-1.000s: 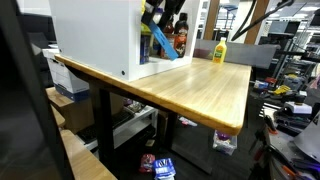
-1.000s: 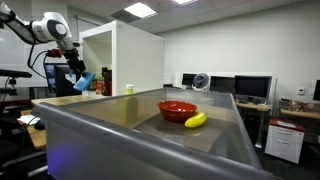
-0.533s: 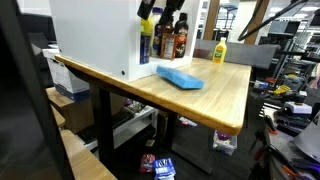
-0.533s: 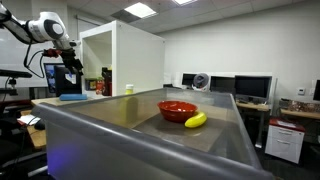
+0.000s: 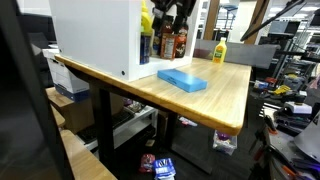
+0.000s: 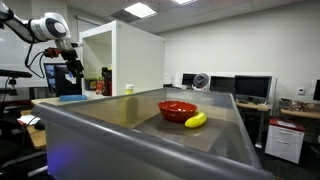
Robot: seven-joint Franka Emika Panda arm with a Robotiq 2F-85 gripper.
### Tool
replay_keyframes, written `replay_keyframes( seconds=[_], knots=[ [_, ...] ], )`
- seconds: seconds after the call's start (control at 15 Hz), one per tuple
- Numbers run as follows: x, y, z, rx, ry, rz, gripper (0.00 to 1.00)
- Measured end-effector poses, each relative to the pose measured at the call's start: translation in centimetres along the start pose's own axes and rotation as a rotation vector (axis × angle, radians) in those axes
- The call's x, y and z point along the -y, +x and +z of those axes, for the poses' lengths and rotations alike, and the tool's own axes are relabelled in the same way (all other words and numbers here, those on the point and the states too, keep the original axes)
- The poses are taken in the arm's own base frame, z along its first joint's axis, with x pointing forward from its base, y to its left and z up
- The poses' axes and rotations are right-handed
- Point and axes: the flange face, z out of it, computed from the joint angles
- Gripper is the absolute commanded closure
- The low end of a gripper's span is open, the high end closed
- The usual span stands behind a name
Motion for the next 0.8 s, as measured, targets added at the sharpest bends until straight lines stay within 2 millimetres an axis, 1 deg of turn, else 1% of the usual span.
replay_keyframes(
  seconds=[0.2, 0.4, 0.6, 0.8],
  knots=[
    [-2.4, -0.6, 0.9, 0.108, -0.091, 0.053, 0.00],
    [-4.4, -1.0, 2.1, 0.195, -0.142, 0.100, 0.00],
    [-6.1, -1.2, 3.8, 0.268, -0.148, 0.152, 0.00],
    [-7.2, -1.4, 5.5, 0.344, -0.109, 0.212, 0.00]
  ],
)
